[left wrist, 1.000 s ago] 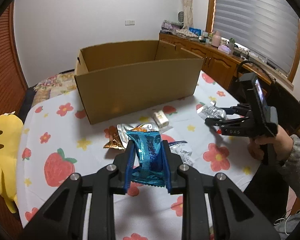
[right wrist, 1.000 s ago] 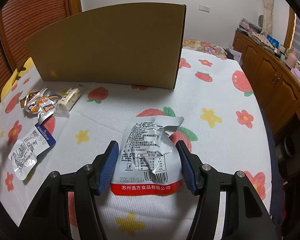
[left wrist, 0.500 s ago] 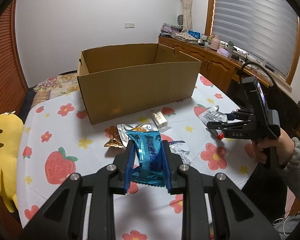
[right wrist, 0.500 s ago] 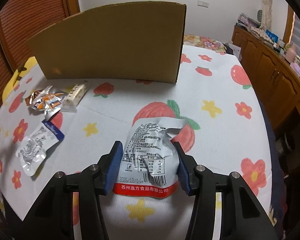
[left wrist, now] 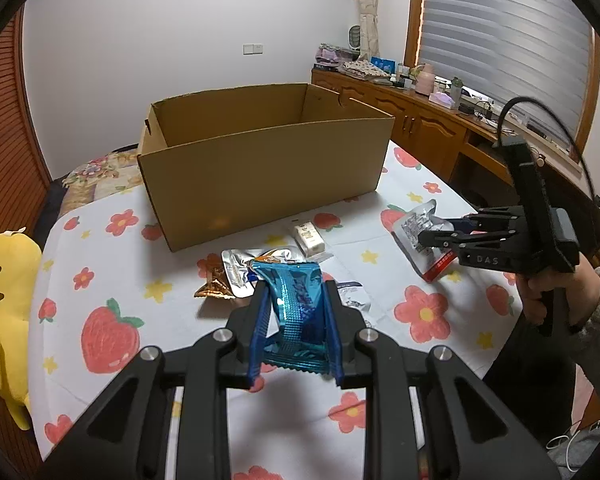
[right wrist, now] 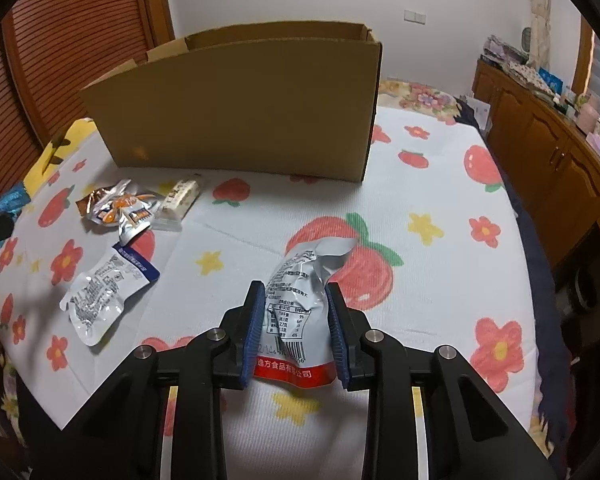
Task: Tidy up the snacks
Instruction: 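Grasp the silver red-band sachet with the right tool while the left tool grasps the blue candy, then carry both packets over the box and open both tools to drop them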
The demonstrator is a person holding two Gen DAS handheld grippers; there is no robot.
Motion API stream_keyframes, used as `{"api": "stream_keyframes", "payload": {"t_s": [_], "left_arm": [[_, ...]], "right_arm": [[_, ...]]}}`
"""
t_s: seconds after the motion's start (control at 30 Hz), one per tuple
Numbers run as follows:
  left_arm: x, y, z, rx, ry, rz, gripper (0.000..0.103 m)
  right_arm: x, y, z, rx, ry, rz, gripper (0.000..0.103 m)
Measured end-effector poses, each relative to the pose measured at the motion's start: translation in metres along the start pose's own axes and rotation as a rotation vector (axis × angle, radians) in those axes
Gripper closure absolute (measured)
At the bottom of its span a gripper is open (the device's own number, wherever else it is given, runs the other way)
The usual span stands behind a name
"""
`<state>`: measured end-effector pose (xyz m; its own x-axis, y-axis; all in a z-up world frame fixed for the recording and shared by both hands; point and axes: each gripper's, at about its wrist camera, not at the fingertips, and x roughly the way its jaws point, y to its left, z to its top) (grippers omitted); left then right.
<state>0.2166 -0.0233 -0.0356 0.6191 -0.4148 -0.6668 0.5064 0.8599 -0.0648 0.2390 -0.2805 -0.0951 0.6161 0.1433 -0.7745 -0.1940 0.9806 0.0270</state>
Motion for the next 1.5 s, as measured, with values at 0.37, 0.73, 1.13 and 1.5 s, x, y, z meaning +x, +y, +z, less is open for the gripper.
{"api": "stream_keyframes", "payload": {"t_s": [0.37, 0.73, 1.13, 1.5], "left_arm": [[0.001, 0.004, 0.035, 0.006, -0.069, 0.023, 0.08], [0.015, 0.025, 0.102, 0.018, -0.144, 0.047, 0.08], [0.066, 0.056, 0.156, 0.004, -0.158, 0.047, 0.08], [0.105, 0.082, 0.176, -0.042, -0.121, 0.057, 0.08]], "right_arm": [[-0.045, 0.011, 0.031, -0.027, -0.115, 0.043, 0.074], [-0.075, 0.019, 0.086, -0.086, -0.225, 0.089, 0.074], [-0.062, 0.022, 0.154, -0.138, -0.301, 0.128, 0.073], [-0.024, 0.026, 0.193, -0.159, -0.315, 0.134, 0.073]]}}
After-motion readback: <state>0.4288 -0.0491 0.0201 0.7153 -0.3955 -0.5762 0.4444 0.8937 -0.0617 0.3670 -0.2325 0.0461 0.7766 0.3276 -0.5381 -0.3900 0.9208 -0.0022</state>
